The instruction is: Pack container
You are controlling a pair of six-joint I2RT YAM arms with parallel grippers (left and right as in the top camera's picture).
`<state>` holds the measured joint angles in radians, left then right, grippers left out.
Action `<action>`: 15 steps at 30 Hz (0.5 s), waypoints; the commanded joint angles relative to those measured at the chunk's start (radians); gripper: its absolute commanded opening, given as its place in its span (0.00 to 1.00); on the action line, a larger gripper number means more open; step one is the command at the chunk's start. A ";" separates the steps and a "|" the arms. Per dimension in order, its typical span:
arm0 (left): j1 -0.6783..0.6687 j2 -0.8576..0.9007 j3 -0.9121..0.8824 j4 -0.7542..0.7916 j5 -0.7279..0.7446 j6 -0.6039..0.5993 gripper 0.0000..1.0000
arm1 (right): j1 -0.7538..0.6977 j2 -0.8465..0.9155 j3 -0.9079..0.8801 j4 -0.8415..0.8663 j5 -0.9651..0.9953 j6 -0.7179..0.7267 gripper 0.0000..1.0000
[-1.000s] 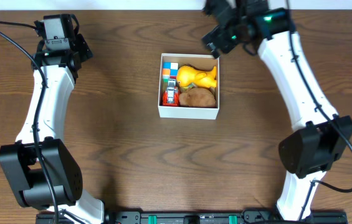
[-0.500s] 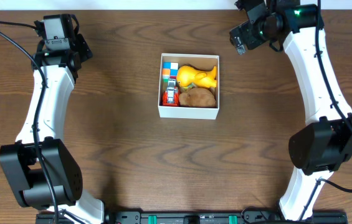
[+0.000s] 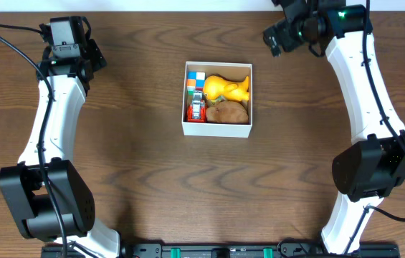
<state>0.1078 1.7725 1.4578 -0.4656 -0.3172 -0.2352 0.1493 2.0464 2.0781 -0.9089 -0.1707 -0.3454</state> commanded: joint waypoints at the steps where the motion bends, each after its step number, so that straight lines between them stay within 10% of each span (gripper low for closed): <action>1: 0.003 -0.008 0.013 -0.002 -0.009 0.005 0.98 | -0.003 -0.032 -0.002 0.073 -0.084 0.016 0.99; 15: 0.003 -0.008 0.013 -0.002 -0.009 0.005 0.98 | 0.074 -0.373 -0.019 0.247 -0.080 -0.070 0.99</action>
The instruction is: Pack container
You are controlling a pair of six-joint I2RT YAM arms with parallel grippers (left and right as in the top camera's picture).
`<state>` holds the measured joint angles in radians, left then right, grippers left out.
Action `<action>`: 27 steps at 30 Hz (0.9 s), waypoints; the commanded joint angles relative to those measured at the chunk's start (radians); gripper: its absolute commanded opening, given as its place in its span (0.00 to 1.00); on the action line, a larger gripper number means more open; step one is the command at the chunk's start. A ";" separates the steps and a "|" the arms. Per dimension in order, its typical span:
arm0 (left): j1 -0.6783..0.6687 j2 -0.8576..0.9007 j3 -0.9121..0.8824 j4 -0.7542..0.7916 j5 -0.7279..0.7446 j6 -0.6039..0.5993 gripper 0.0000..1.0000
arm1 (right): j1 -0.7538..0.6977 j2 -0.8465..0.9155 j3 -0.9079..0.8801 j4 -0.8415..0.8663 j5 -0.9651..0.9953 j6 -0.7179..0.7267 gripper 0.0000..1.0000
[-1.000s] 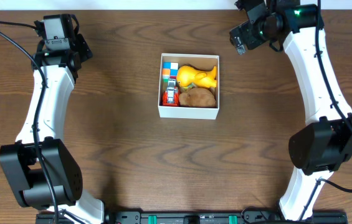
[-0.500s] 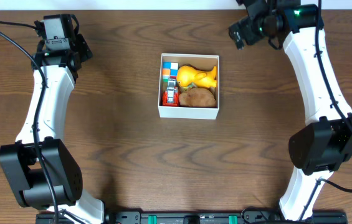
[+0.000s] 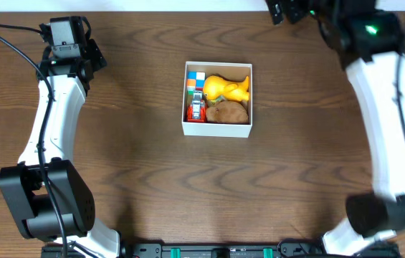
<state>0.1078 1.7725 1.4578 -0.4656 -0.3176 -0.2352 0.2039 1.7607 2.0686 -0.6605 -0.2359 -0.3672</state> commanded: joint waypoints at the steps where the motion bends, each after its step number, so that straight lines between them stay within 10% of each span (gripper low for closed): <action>1: 0.003 -0.008 0.013 -0.002 -0.009 0.005 0.98 | 0.023 -0.121 -0.024 -0.004 -0.014 -0.065 0.99; 9: 0.003 -0.008 0.013 -0.002 -0.009 0.005 0.98 | 0.005 -0.465 -0.391 0.024 -0.016 -0.082 0.99; 27: 0.003 -0.008 0.013 -0.002 -0.009 0.005 0.98 | -0.182 -1.179 -1.528 0.683 -0.034 0.120 0.99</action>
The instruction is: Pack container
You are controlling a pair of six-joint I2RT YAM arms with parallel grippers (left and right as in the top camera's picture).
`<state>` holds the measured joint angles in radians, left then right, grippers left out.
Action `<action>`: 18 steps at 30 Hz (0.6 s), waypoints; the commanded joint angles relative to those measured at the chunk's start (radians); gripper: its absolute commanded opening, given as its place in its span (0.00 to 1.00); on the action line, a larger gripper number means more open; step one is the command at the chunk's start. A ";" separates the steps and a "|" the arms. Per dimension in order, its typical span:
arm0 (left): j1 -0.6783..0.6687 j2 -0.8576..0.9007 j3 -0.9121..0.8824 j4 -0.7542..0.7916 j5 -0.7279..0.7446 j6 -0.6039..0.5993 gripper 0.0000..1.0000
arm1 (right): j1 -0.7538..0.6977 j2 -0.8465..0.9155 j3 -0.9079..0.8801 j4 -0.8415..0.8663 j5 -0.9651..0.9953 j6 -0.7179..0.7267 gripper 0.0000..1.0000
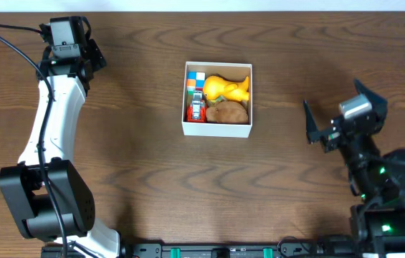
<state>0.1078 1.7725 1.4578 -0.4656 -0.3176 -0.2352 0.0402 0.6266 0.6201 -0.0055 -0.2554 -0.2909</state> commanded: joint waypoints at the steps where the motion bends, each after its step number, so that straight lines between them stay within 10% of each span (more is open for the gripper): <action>1: 0.003 -0.008 0.013 -0.002 -0.009 0.005 0.98 | -0.020 -0.063 -0.111 0.045 -0.014 0.044 0.99; 18: 0.003 -0.008 0.013 -0.002 -0.009 0.005 0.98 | -0.021 -0.379 -0.529 0.255 -0.012 0.044 0.99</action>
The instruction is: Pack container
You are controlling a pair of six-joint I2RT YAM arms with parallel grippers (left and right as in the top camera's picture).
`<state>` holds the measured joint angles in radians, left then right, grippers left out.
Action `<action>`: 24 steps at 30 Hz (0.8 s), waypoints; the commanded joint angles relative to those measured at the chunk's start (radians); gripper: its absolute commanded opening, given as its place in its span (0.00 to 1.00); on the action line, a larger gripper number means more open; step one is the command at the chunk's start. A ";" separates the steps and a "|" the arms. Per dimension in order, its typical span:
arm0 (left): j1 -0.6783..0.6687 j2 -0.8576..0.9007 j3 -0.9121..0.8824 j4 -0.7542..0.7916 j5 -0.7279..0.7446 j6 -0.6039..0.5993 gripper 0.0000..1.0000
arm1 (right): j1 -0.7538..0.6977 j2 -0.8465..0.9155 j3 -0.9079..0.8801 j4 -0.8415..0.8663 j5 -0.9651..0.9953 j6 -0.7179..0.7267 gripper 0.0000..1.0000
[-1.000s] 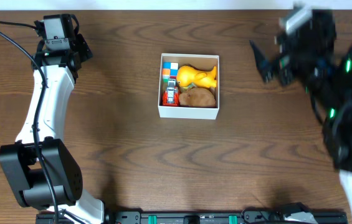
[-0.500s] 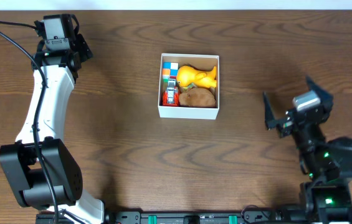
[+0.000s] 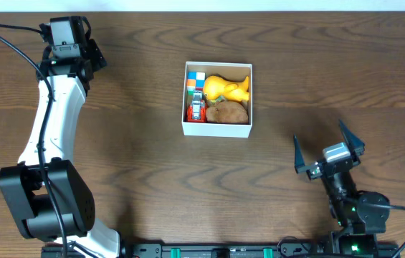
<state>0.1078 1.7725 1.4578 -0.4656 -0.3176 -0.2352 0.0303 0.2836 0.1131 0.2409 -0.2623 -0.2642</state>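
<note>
A white box [image 3: 216, 130] stands mid-table in the overhead view. In it lie a yellow rubber duck [image 3: 225, 87], a brown potato-shaped lump [image 3: 227, 112], a red toy car [image 3: 196, 109] and a multicoloured cube [image 3: 196, 79]. My right gripper [image 3: 319, 132] is at the front right, well away from the box, with its fingers spread wide and nothing between them. My left gripper [image 3: 96, 56] is at the far back left, and its fingers are too dark and small to read.
The brown wooden table [image 3: 137, 172] runs to a light strip at the back edge. The left arm's white links [image 3: 48, 122] stretch along the left side. The right arm's base [image 3: 360, 215] sits at the front right.
My right gripper has moved from the right-middle of the table down toward the front edge, still open. The left arm and the box contents are unchanged.
My right arm was stretched out to the back right corner, then even nearer the back edge. It then stood folded back at the right-middle of the table, and now sits low at the front right. The box contents and the left arm stayed the same throughout.
</note>
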 commanded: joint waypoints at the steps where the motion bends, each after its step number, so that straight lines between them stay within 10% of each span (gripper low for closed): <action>1: 0.003 -0.008 0.013 -0.002 -0.009 0.005 0.98 | -0.011 -0.053 -0.033 0.008 -0.003 0.018 0.99; 24: 0.003 -0.008 0.013 -0.002 -0.009 0.005 0.98 | -0.010 -0.279 -0.104 -0.171 0.031 0.040 0.99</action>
<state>0.1078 1.7725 1.4578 -0.4656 -0.3176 -0.2352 0.0303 0.0147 0.0380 0.0692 -0.2440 -0.2420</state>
